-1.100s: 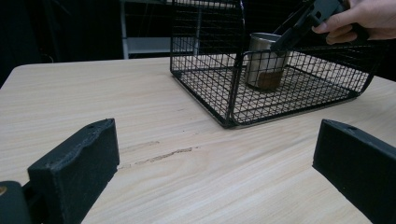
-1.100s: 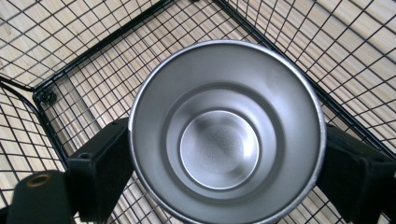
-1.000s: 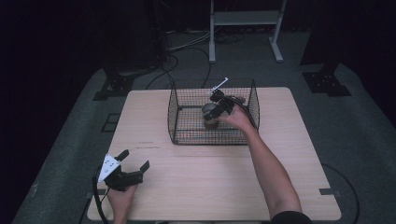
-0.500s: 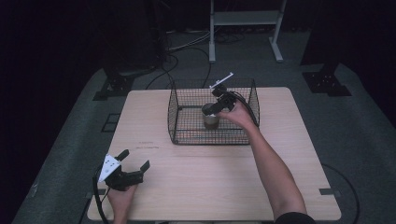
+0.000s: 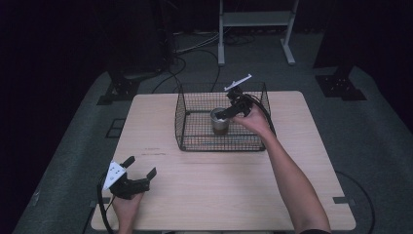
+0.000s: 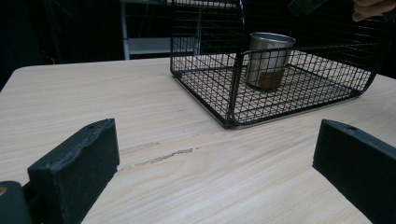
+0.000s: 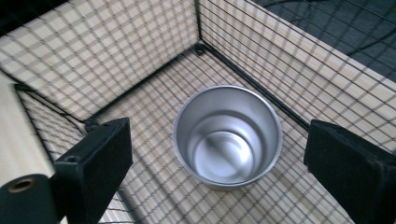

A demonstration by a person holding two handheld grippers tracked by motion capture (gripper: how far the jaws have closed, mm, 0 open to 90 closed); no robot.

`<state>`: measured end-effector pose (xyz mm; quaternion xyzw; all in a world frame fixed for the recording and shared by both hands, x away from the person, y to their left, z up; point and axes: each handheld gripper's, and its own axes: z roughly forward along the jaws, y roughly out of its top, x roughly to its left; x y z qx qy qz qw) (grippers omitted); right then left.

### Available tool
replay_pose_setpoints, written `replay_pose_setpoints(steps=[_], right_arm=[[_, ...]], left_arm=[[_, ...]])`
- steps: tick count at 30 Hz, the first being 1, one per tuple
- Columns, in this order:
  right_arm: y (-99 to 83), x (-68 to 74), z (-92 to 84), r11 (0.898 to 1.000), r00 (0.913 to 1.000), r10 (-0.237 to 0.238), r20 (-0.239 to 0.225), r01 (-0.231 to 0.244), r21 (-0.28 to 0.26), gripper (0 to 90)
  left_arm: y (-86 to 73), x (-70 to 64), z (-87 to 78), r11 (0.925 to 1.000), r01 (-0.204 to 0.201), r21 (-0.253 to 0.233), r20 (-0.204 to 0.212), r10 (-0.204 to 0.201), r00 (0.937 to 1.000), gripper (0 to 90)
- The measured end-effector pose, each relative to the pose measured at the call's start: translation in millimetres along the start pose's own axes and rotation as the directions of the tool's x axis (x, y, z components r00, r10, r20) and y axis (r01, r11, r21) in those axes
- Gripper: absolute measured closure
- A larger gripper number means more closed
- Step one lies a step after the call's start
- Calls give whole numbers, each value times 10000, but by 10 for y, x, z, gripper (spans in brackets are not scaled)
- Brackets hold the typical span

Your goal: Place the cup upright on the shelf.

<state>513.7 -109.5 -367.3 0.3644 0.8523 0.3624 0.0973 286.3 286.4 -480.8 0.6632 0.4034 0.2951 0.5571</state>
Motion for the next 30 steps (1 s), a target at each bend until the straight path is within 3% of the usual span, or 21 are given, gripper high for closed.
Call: replay_pose_setpoints(steps=[6, 19, 25, 30], right_arm=[[-36, 72, -91, 9993, 9996, -167, -221, 160, -332, 76], [-198, 185, -222, 9989, 9945, -148, -1036, 100, -468, 78], [-295, 246, -311, 9985, 9935, -418, -1063, 377, -406, 79], [-393, 270, -432, 9967, 9918, -483, -1180, 403, -698, 80]], left_arm=[[2, -3, -7, 10000, -44, -45, -17, 44, 10000, 0], [1, 6, -4, 10000, -36, -60, 53, 36, 10000, 0], [0, 6, -3, 10000, -10, -49, 68, 10, 10000, 0], [-1, 6, -6, 10000, 22, -41, 39, -22, 10000, 0]])
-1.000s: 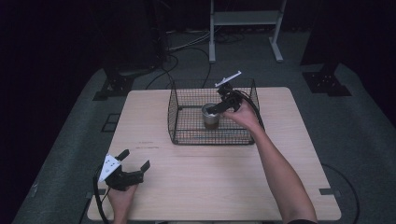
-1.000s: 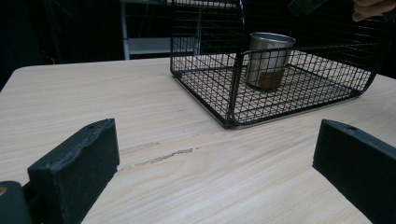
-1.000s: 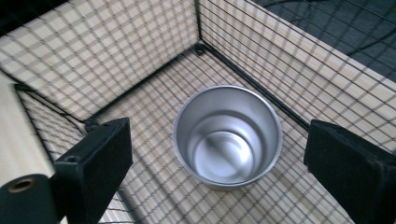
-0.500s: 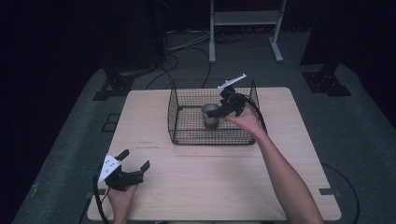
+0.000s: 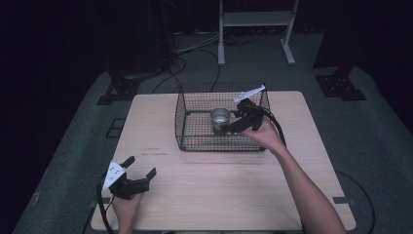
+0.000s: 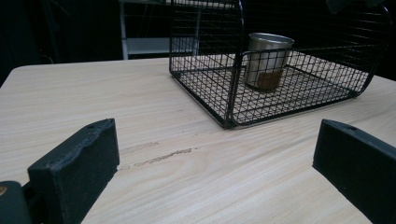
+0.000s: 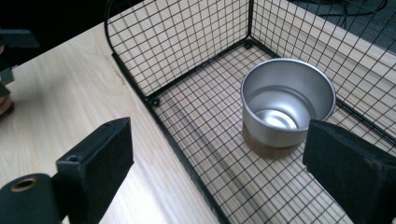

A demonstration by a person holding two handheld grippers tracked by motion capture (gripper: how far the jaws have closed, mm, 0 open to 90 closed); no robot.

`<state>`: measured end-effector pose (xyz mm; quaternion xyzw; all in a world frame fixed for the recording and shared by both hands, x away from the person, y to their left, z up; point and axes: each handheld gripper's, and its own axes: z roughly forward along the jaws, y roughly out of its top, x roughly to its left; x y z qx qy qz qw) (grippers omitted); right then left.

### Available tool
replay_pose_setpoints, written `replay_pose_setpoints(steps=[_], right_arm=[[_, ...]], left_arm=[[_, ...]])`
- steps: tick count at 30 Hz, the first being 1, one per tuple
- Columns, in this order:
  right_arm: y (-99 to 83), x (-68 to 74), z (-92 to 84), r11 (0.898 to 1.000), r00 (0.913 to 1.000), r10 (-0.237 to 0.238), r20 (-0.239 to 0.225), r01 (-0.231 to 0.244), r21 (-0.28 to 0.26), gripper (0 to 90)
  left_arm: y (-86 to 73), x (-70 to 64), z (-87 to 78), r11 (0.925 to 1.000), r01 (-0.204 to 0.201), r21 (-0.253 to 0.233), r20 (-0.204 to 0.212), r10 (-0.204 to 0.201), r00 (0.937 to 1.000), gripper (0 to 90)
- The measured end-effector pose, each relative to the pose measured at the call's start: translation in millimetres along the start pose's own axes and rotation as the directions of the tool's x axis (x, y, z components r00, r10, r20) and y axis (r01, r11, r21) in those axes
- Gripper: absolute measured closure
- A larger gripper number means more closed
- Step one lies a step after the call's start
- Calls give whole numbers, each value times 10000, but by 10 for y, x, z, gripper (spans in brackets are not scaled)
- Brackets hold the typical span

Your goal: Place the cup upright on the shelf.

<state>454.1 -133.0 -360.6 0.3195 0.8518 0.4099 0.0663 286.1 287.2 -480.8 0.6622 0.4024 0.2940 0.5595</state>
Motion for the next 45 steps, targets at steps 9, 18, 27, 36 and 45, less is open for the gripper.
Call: replay_pose_setpoints(steps=[9, 18, 27, 36, 45], right_arm=[[-179, 36, -91, 9999, 9999, 32, -111, -34, -149, 80], [-293, 112, -170, 9995, 9997, -227, -79, 225, -242, 80], [-356, 199, -174, 9988, 9988, -393, -297, 384, -304, 80], [-487, 292, -211, 9970, 9969, -678, -403, 662, -398, 80], [-657, 362, -298, 9963, 9960, -780, -428, 763, -402, 80]], left_arm=[[-1, -4, -5, 10000, 14, 49, -36, -13, 10000, 0], [-2, -6, 2, 10000, 20, 50, -20, -20, 10000, 0], [-2, -3, -3, 10000, 61, 54, -3, -61, 10000, 0], [-2, 2, -3, 9999, 156, 17, 16, -156, 9999, 0], [-3, 2, -5, 10000, 88, 30, 22, -88, 10000, 0]])
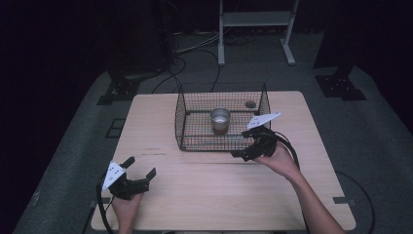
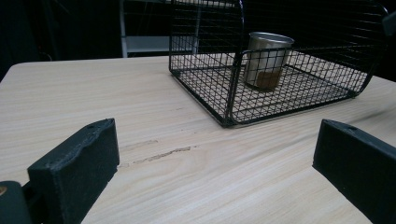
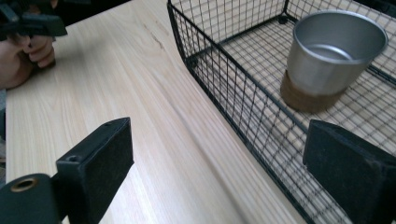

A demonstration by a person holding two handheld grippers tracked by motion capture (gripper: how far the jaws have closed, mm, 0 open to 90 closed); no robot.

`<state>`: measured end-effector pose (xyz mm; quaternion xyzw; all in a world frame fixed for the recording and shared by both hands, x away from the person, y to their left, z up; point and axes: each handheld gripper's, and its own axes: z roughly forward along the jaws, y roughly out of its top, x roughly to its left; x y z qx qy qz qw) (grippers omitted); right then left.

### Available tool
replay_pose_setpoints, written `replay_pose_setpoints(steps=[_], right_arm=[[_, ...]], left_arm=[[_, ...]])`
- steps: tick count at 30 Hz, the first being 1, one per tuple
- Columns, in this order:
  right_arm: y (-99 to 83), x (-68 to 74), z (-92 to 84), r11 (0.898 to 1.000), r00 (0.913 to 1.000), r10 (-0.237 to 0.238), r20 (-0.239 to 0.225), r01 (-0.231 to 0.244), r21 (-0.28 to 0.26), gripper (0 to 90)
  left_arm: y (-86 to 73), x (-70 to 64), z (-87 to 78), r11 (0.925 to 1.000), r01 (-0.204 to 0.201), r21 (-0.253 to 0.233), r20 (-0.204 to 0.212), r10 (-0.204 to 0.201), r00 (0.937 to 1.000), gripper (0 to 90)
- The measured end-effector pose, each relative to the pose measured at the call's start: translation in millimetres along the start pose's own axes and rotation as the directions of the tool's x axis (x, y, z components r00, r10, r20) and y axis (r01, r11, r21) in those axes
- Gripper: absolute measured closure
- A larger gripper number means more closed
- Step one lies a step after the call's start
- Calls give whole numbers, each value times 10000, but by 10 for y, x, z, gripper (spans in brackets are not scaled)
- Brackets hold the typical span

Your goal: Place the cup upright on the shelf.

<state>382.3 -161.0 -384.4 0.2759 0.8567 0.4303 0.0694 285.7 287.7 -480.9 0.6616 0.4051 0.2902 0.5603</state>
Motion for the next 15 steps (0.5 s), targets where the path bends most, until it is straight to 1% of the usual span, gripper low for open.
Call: replay_pose_setpoints(steps=[1, 3, 5, 6, 9, 11, 15], right_arm=[[-35, 1, -20, 9999, 9999, 112, 12, -112, 1, 80], [-98, -9, -45, 9999, 9999, 144, 1, -144, -11, 80], [-144, -12, -60, 9996, 9996, 289, 13, -289, 1, 80], [-166, -18, -65, 9997, 9997, 250, 18, -250, -10, 80], [-240, -5, -95, 9994, 9994, 326, 64, -327, 69, 80], [-281, -1, -114, 9998, 9997, 201, 127, -202, 59, 80], [-367, -19, -135, 9991, 9991, 414, 101, -414, 18, 80]], left_arm=[[0, 1, 1, 10000, 8, 5, -6, -8, 10000, 0], [1, 1, 0, 10000, 6, -4, -11, -6, 10000, 0], [0, 0, 1, 10000, 11, 16, -18, -11, 10000, 0], [1, -1, 0, 10000, -5, 21, -13, 5, 10000, 0], [1, -4, 1, 10000, -23, 17, -11, 23, 10000, 0], [3, -7, -4, 10000, -46, 11, -48, 46, 10000, 0], [3, -7, -4, 10000, -38, 11, -49, 38, 10000, 0]])
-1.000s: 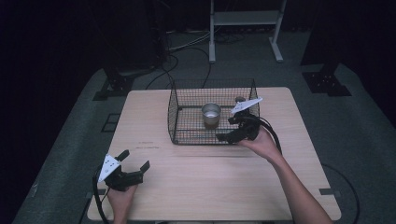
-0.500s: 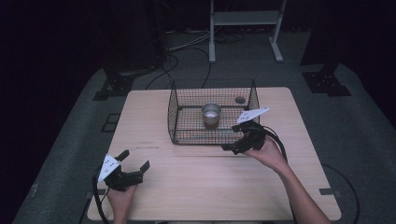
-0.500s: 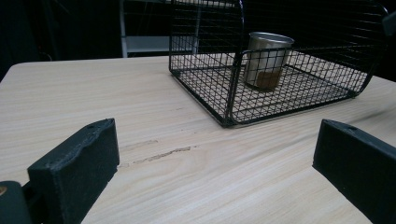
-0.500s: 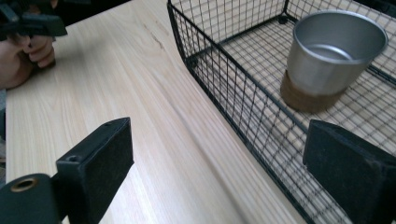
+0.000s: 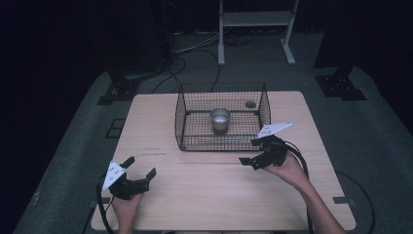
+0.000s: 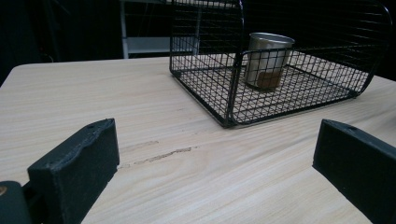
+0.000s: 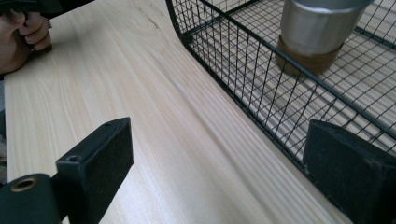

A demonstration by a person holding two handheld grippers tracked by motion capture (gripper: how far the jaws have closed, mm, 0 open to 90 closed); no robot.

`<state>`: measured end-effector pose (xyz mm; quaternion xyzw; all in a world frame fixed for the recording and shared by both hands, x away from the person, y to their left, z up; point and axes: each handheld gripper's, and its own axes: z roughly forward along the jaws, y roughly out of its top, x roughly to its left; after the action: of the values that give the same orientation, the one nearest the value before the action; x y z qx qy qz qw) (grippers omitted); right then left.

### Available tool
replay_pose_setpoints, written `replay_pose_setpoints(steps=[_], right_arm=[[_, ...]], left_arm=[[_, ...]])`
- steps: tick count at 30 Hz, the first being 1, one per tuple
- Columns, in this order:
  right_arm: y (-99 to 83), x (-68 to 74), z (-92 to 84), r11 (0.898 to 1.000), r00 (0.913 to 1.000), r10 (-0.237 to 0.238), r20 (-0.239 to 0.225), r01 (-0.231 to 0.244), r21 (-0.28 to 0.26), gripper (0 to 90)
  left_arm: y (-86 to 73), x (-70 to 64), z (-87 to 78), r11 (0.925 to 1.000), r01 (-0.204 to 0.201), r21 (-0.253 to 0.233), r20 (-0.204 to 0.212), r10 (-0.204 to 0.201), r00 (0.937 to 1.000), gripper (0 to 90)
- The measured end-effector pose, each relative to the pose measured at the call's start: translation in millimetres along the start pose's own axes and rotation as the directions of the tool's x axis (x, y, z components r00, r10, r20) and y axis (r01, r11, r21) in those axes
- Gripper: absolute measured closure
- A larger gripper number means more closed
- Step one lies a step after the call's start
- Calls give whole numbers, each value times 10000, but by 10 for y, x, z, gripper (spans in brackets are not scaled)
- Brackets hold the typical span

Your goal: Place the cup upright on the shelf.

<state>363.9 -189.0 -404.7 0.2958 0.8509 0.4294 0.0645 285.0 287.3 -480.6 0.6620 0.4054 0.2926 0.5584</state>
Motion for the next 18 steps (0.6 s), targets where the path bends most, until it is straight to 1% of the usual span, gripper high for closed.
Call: replay_pose_setpoints(steps=[2, 4, 7, 9, 11, 18], right_arm=[[-44, -3, -4, 10000, 9999, -43, 101, 43, 71, 80], [-86, -8, -15, 9999, 9999, 102, 95, -103, 92, 80], [-130, -16, -33, 9998, 9997, 167, 150, -168, 65, 80], [-156, -17, -51, 9996, 9995, 298, 65, -298, -22, 80], [-172, -12, -53, 9997, 9997, 247, 92, -247, -24, 80], [-249, 8, -62, 9995, 9995, 315, 69, -315, -15, 80]], left_arm=[[-1, 1, 3, 10000, 3, 4, 17, -3, 10000, 0], [0, 0, 1, 10000, -13, 12, 11, 13, 10000, 0], [0, 3, 3, 10000, -1, 11, 16, 1, 10000, 0], [2, 1, -2, 10000, -34, 18, -8, 34, 10000, 0], [1, -1, 0, 10000, -42, 28, 16, 42, 10000, 0], [1, -5, -3, 10000, -60, 21, 22, 60, 10000, 0]])
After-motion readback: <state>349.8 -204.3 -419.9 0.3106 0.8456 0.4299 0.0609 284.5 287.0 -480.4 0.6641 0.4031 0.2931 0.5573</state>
